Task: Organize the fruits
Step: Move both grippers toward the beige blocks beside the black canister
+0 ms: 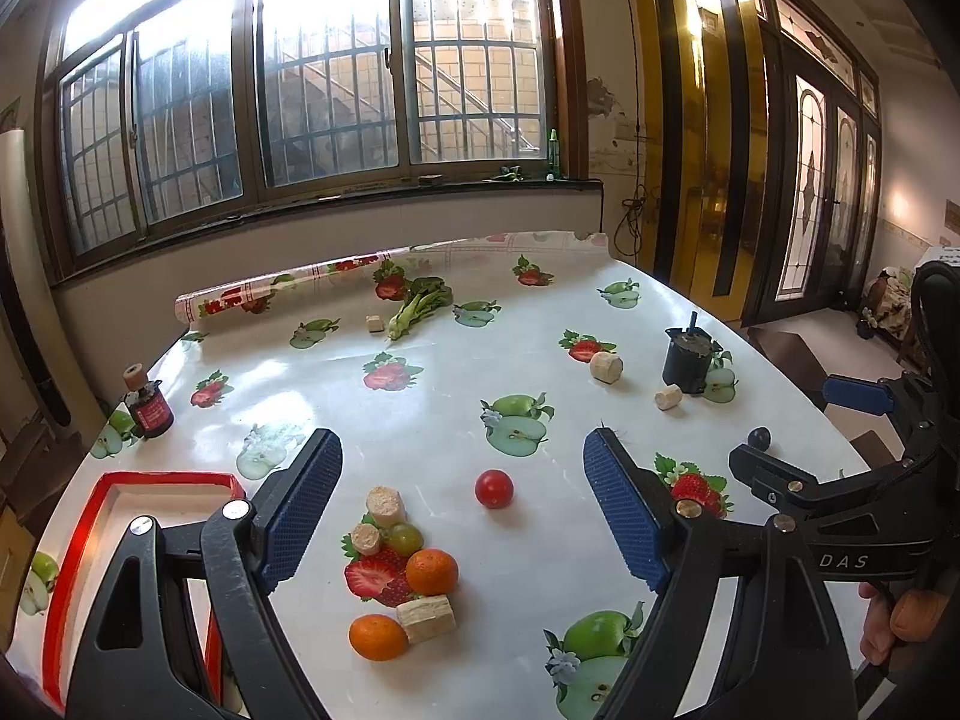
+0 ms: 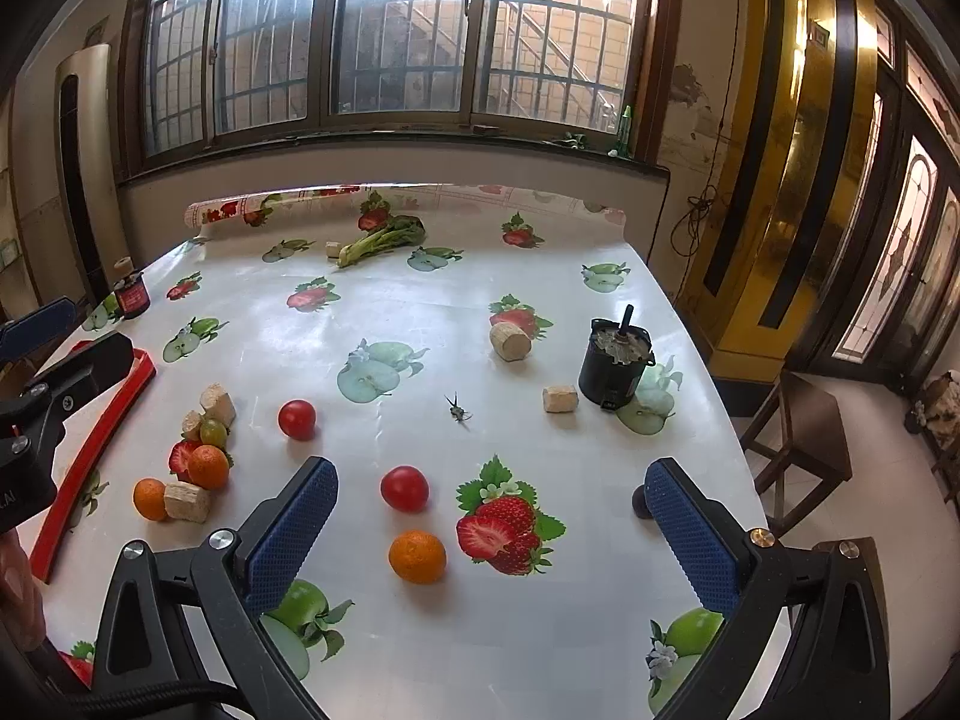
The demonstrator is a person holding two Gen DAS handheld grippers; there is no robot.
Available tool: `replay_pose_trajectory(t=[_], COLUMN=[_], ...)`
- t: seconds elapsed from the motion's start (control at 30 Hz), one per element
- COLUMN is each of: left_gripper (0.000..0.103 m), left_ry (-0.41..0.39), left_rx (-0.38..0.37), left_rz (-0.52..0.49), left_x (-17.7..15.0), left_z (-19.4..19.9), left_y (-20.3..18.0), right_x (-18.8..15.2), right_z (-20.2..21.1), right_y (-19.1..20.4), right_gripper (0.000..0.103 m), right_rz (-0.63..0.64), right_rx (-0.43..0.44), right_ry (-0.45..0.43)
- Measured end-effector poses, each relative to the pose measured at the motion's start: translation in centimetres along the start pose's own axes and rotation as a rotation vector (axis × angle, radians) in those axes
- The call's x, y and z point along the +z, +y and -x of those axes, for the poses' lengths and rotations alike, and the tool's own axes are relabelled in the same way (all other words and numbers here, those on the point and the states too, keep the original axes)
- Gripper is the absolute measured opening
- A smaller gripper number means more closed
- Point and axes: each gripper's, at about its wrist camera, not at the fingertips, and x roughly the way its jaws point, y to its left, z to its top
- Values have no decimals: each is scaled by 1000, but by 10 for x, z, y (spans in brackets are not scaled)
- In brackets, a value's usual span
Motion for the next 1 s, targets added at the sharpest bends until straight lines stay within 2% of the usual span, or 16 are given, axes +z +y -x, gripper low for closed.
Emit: replay_pose_trajectory(t=[0.63, 1.0], left_gripper=[83, 83], left_ry=[26, 62], left_rx=[5, -8], left_rz=[-10, -23], left_x=[-3, -1], left_z=[-9, -33], left_y=[-2, -12], right_x=[-1, -4], right_z=[-1, -18], right_y=[-3, -17], right_gripper=[103, 103], right_rz=[-3, -45], right_rx=[9, 16], right_ry=[-8, 15])
